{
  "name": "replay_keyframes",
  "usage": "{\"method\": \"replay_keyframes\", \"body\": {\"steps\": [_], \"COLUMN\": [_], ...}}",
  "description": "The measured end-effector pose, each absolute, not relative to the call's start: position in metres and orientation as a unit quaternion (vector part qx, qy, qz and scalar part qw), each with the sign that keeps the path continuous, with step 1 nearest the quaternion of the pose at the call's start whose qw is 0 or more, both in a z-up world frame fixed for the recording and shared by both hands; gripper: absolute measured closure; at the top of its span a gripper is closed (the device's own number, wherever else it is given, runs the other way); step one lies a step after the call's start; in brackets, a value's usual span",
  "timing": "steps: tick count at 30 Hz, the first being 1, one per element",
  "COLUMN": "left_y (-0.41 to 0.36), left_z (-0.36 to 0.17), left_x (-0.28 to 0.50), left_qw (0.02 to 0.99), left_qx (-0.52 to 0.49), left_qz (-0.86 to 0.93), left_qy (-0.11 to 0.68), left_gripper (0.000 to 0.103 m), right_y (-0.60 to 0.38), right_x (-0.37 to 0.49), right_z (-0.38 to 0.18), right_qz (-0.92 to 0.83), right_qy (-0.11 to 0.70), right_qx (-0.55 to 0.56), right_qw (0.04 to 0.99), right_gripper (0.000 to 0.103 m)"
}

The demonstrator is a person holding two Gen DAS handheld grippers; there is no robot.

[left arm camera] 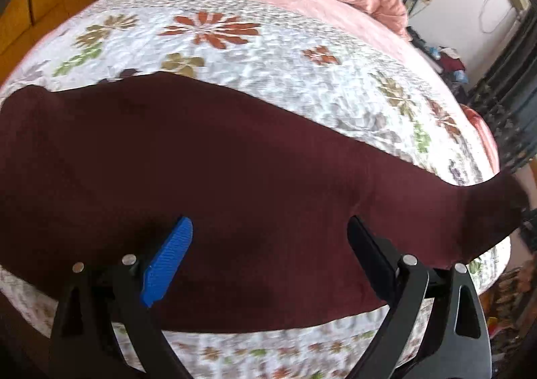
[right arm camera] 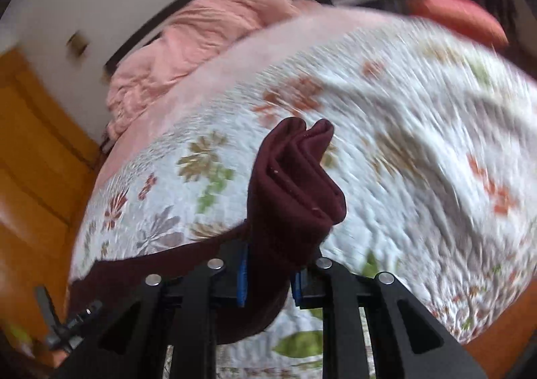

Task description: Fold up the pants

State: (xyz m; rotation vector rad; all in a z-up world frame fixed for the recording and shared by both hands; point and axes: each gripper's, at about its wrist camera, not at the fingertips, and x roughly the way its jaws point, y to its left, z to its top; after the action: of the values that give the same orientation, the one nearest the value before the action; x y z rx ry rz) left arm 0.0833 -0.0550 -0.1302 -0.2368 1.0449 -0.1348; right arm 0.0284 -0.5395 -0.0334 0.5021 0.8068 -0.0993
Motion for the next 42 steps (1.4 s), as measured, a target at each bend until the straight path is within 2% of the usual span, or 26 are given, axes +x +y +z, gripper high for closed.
{"method": "replay_keyframes", "body": {"steps": [6, 20, 29, 36, 38, 39, 40, 42], "left_y": [-0.019, -0.005, 0.016, 0.027, 0.029, 0.029, 0.030, 0.029], "left_z": [-0.138, -0.144, -0.139, -0.138, -0.138, -0.139, -0.139, -0.140], "left_x": [0.081, 0.077, 0.069, 0.065, 0.065, 0.065, 0.064, 0.064], "left_qw": [0.854, 0.850, 0.855, 0.856, 0.855, 0.855, 0.855, 0.855], "left_qx": [-0.124, -0.140, -0.130, -0.141, -0.145, -0.147, -0.148, -0.145], "left_qz": [-0.036, -0.040, -0.017, -0.012, -0.011, -0.012, -0.012, -0.014], "left_qy": [0.505, 0.506, 0.502, 0.497, 0.497, 0.497, 0.497, 0.498], "left_gripper": [0.010, 0.010, 0.010, 0.010, 0.010, 0.010, 0.010, 0.010], "right_y": [-0.468, -0.388, -0.299, -0.234, -0.219, -0.214, -0.210, -0.208], "right_x": [0.048, 0.064, 0.077, 0.075, 0.072, 0.071, 0.068, 0.063], "right_z": [-0.003, -0.006, -0.028, -0.072, -0.092, -0.099, -0.106, -0.108], "right_qz": [-0.028, 0.025, 0.104, 0.157, 0.162, 0.169, 0.186, 0.220], "right_qy": [0.383, 0.404, 0.433, 0.469, 0.484, 0.491, 0.501, 0.508], "right_qx": [0.143, 0.093, 0.044, -0.003, -0.025, -0.032, -0.033, -0.016], "right_qw": [0.912, 0.910, 0.894, 0.869, 0.860, 0.854, 0.845, 0.832], "right_gripper": [0.084, 0.083, 0.083, 0.083, 0.078, 0.069, 0.054, 0.038]}}
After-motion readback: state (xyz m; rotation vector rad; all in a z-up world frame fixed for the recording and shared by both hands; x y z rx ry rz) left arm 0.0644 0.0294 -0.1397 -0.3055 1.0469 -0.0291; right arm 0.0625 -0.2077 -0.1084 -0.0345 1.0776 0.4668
